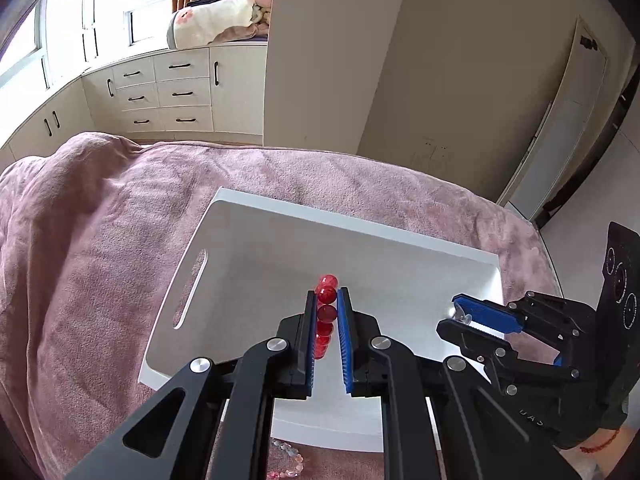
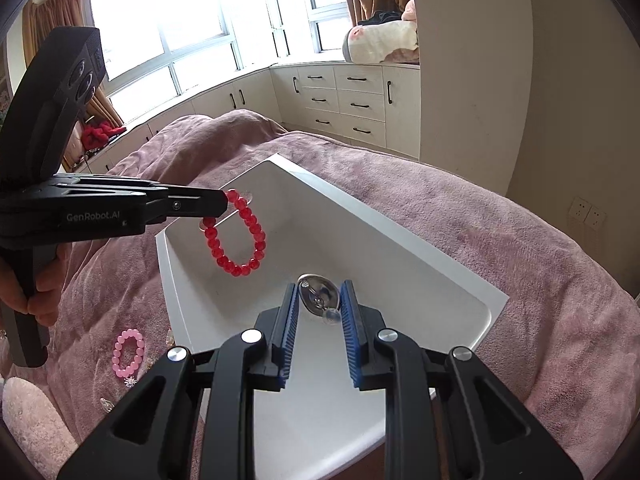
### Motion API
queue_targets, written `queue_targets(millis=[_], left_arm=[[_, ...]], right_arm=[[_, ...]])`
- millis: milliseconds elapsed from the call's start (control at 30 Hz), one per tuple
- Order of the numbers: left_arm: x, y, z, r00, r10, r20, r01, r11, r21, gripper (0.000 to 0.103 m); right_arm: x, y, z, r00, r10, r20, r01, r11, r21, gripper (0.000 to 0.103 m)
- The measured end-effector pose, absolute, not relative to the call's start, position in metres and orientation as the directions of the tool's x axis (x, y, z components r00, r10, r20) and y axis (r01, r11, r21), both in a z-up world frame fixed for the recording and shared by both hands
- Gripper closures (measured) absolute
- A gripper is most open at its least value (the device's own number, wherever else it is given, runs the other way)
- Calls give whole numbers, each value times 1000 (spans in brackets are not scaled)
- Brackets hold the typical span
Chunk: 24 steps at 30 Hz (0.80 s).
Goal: Organize jewelry
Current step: 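Open left gripper dropping red bracelet while right drops charm into box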
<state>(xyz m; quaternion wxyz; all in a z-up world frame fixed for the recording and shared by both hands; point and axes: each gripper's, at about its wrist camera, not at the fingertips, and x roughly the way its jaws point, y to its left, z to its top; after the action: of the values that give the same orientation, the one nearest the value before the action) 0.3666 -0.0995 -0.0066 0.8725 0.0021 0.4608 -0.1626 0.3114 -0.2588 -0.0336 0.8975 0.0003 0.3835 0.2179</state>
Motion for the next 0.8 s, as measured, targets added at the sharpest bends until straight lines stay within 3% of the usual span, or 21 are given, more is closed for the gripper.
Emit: queue_targets(millis=[67,133,200,367,500,567,800], left_arm=[[367,-101,-12,513,-279,-812,282,948,-148,88],[366,-101,-14,517,-283,-808,273,949,-157,85],[364,-101,-15,523,-283,-804,265,950,-162,68],[358,-101,-11,536,-279,-797,259,953,-159,58],[347,-95,0,572,-259,-778,243,960,-141,32],[337,-88,5,584,-271,-765,241,958,-156,24],[309,-74,8,604,-254,-755,257,959,-118,23]], right_arm=[[312,-259,-36,611,386,-691,-380,909,172,75],[311,-258,-35,616,387,-685,-379,909,173,54],[309,-258,-32,625,385,-679,-385,909,161,50],[307,-262,-23,642,386,-663,-377,911,166,39],[302,-263,-17,655,374,-656,-368,917,155,30],[295,-263,-14,667,372,-646,-369,918,148,23],[280,-256,-12,676,352,-647,-377,920,107,16]])
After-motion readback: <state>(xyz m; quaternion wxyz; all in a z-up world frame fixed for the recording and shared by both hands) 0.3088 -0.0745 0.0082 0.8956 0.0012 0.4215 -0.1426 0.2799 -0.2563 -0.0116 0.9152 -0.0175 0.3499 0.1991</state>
